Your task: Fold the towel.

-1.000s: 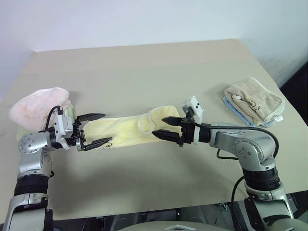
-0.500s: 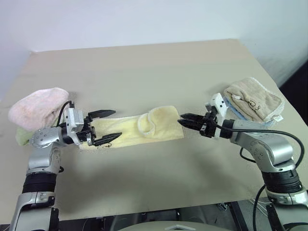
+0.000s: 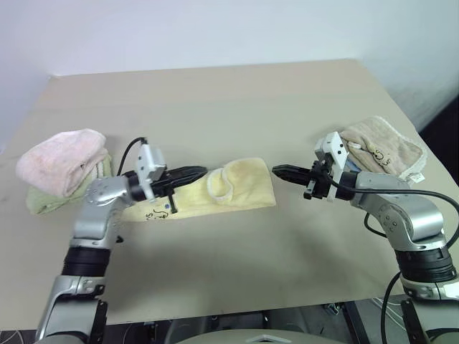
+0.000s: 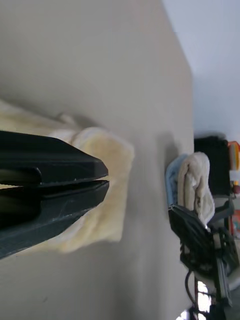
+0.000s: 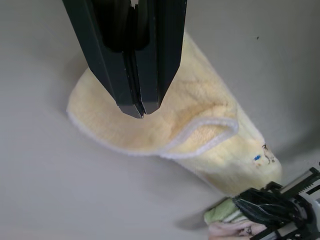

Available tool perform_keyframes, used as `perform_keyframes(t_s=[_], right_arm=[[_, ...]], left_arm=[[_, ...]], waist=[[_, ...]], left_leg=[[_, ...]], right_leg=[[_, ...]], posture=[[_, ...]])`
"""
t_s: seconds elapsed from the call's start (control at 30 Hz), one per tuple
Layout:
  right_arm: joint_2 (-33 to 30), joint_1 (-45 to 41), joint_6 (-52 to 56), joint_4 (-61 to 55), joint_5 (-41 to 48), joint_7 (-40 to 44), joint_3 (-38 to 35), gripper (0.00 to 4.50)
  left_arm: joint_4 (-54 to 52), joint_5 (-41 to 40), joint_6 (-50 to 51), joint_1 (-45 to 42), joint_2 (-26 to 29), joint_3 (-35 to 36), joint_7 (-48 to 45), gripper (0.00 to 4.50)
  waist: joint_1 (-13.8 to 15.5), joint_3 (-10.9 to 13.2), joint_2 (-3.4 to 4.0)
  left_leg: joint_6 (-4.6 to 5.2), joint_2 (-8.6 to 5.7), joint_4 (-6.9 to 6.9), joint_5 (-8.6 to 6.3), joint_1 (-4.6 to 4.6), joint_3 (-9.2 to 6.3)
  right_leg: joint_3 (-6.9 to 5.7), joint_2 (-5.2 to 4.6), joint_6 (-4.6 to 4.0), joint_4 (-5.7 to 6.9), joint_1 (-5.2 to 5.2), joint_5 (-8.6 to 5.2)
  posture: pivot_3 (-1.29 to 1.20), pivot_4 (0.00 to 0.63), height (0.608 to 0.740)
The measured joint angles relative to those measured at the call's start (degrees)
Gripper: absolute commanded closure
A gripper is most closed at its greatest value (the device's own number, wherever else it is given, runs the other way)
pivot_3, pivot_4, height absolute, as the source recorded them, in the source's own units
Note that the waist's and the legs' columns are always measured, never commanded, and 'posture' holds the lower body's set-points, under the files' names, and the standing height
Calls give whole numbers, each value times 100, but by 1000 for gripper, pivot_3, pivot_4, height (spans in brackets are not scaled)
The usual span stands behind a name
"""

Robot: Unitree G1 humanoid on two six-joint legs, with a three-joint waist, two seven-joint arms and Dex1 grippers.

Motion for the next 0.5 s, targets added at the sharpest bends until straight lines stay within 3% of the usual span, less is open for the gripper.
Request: perform_keyframes(t_s=[0.27, 0.5], right_arm=[[452, -387, -280, 355, -426, -55, 472, 4500], [660, -496, -420, 505, -667, -64, 612, 4500]], left_arm=[[192, 1000, 252, -845, -833, -1096, 796, 4482], [423, 1457, 426, -946, -892, -1459, 964, 4482]], waist=[[-9, 1, -2], [-25, 1, -2]], left_leg=[[10, -3, -1, 6, -2, 1], [11, -4, 0, 7, -2, 1]], right_leg=[[-1, 6, 8, 6, 7, 5], [-2, 7, 8, 17, 2, 5]], posture=[[0, 150, 728], [0, 150, 728]])
